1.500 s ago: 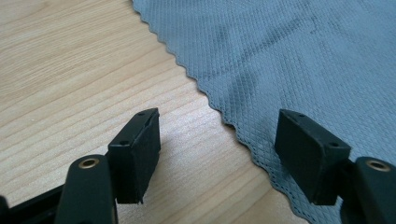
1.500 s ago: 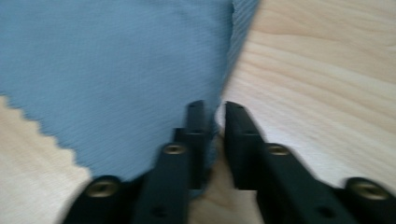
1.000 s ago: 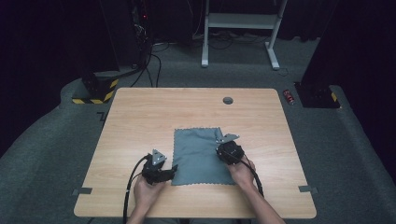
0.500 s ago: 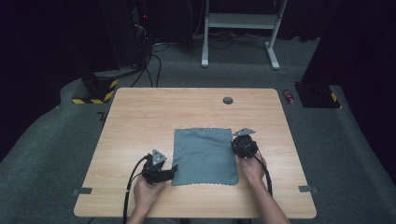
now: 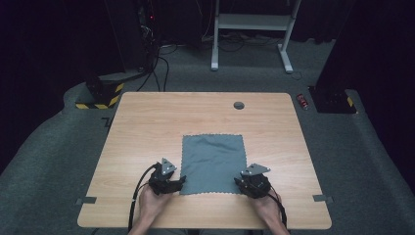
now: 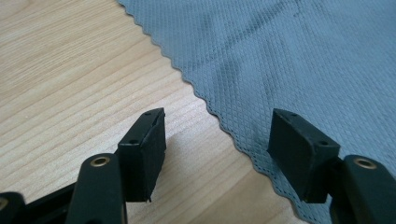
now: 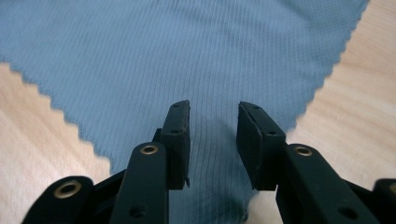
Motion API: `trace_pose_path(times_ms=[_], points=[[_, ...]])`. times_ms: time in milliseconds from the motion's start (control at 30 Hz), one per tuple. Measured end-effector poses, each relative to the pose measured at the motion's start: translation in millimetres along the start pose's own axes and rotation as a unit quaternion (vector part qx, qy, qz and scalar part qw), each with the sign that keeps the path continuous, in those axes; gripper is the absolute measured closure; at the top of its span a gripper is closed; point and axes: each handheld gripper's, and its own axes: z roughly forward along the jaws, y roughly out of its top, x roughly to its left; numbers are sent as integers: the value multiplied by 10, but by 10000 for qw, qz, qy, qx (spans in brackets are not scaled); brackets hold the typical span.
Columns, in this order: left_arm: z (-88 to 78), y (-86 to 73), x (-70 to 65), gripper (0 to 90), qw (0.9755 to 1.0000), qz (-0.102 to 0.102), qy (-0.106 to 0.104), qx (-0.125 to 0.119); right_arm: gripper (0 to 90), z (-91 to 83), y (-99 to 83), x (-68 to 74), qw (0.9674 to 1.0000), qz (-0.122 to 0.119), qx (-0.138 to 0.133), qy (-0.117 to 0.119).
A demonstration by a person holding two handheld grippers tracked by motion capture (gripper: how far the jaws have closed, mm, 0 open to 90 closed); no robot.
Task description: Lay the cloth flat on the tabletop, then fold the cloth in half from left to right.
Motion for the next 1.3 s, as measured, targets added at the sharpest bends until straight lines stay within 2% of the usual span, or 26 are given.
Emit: trace_pose_path(times_ms=[67,167,300,500,600,733,800,867,933,1000,1233,1300], points=[[0,-17,23,361,10000,-29,-57,-29,646,-33,-57,-9,9999,106,-64,75],[10,-47,57,337,9998,-93,-149,-124,645,-82,-138,7,9998,21,-177,68],[5,-100,56,329,9994,-68,-114,-305,640,-131,-217,0,9996,78,-265,110],[5,-100,56,318,9995,-105,-90,-290,610,-118,-225,-11,9993,33,-344,128],[6,-100,55,317,9994,-128,-96,-294,613,-116,-235,3,9992,91,-379,82],[8,-98,58,311,9994,-137,-123,-289,613,-107,-230,-16,9990,134,-405,140],[12,-93,55,283,9994,-134,-144,-272,609,-110,-209,-35,9988,259,-352,214],[13,-85,43,280,9995,-146,-117,-246,606,-128,-175,-21,9983,281,-439,242],[14,-67,45,301,9995,-204,-115,-218,577,-152,-114,21,9978,258,-566,242],[23,-39,61,322,9990,-317,-228,-204,561,-156,-47,76,9972,205,-682,241],[47,121,106,322,9988,-309,-290,-240,530,-9,127,246,9965,4,-661,506],[56,181,157,322,9985,-382,-309,-255,536,34,169,289,9957,2,-689,622]])
